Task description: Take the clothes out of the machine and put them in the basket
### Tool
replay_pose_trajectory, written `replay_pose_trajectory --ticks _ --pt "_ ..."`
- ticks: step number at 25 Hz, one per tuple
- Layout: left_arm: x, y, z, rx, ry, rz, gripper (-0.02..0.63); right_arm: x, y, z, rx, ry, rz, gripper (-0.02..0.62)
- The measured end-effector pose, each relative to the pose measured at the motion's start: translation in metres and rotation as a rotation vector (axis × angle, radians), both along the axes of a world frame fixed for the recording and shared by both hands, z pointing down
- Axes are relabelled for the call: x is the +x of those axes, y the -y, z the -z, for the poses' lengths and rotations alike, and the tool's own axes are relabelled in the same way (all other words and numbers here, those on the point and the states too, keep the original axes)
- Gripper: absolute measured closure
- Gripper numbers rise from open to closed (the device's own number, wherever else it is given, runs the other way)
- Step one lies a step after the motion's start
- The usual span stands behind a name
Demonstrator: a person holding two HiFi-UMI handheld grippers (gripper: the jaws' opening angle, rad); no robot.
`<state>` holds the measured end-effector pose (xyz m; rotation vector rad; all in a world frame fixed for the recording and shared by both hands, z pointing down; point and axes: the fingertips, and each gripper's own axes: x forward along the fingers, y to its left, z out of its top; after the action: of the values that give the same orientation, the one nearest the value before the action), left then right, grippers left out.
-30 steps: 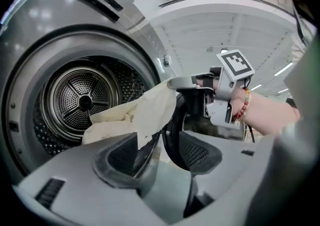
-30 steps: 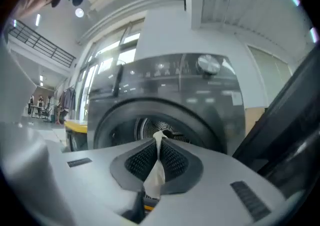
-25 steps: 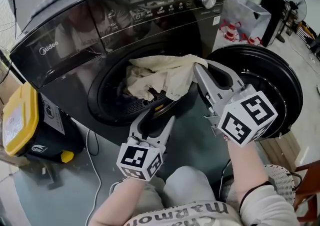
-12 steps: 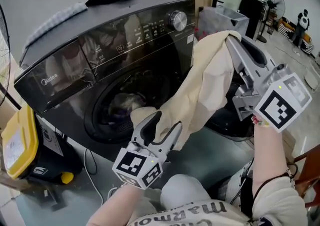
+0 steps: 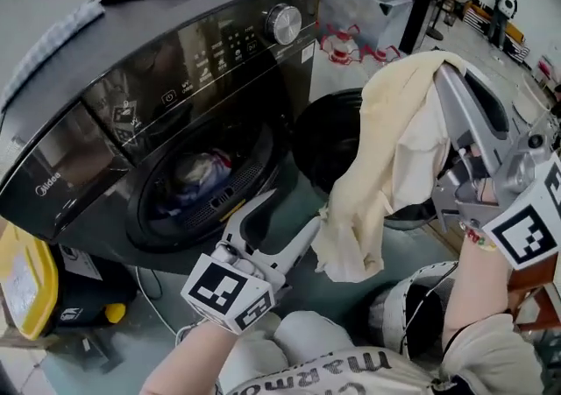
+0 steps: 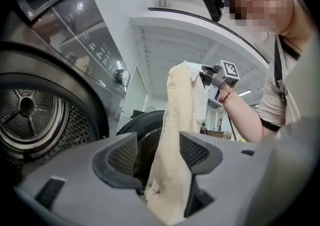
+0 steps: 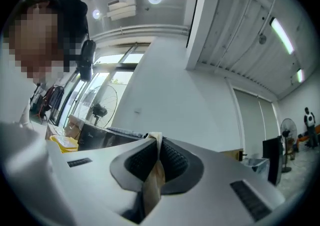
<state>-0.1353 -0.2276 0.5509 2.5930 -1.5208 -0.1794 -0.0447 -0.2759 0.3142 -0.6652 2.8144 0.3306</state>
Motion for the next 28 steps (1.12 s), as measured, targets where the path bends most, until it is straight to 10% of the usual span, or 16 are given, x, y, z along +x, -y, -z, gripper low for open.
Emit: replay_pose_trajectory --ticks 10,28 --pt "0.056 0.002 0.073 -0.201 -0.027 -0.090 0.351 0.033 0.015 0.059 -0.245 -0.024 -0.013 0.558" --pt "0.194 -0.035 0.340 -0.064 -0.114 -0.172 0.356 0.181 -0.072 0.319 -0.151 0.040 -0.097 0.558"
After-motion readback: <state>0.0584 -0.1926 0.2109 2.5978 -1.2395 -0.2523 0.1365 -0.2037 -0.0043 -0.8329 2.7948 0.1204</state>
